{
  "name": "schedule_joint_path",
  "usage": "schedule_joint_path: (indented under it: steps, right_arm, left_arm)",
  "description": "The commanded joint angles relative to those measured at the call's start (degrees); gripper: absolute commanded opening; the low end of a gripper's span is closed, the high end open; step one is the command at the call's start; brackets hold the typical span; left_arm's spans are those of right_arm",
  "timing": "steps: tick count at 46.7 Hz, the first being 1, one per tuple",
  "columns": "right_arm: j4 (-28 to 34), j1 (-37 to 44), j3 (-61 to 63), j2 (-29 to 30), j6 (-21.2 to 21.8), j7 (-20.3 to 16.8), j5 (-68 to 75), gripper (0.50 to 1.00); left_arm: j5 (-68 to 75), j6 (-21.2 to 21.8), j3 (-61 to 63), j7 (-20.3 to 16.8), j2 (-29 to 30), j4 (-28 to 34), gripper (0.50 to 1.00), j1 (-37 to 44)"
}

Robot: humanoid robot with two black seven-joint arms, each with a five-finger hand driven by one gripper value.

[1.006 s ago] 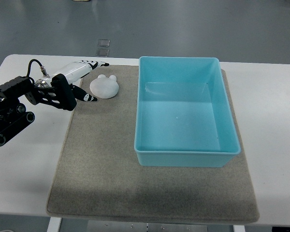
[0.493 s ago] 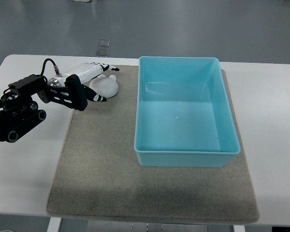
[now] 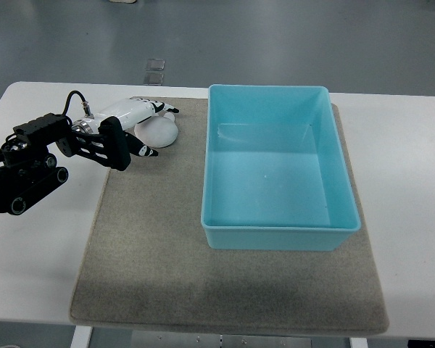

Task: Place white toy into blue box with left hand
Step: 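Close the left hand fingers around the white bunny toy, then lift the bunny toy off the mat with the left hand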

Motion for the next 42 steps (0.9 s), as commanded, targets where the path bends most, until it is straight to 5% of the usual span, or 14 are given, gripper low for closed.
schedule_joint_path:
  steps: [1,18,42]
  right_arm:
    - [0.00,0.00,0.00,0.00,-0.05,0.00,0.00,0.936]
    - [0.00,0.00,0.00,0.00,0.04,0.00,0.00,0.936]
    - [0.00,0.00,0.00,0.00,-0.05,0.00,0.00,0.936]
  left_arm:
    - [0.00,-0.07,0.03,0.00,0.01,-0.01,0.821,0.00]
    - [0.00,0.02,0.82,0.09,0.09,0.08,0.508,-0.52]
    - [-3.60,10.04,-5.51,-0.35,1.33,-1.93,0.500,-3.77]
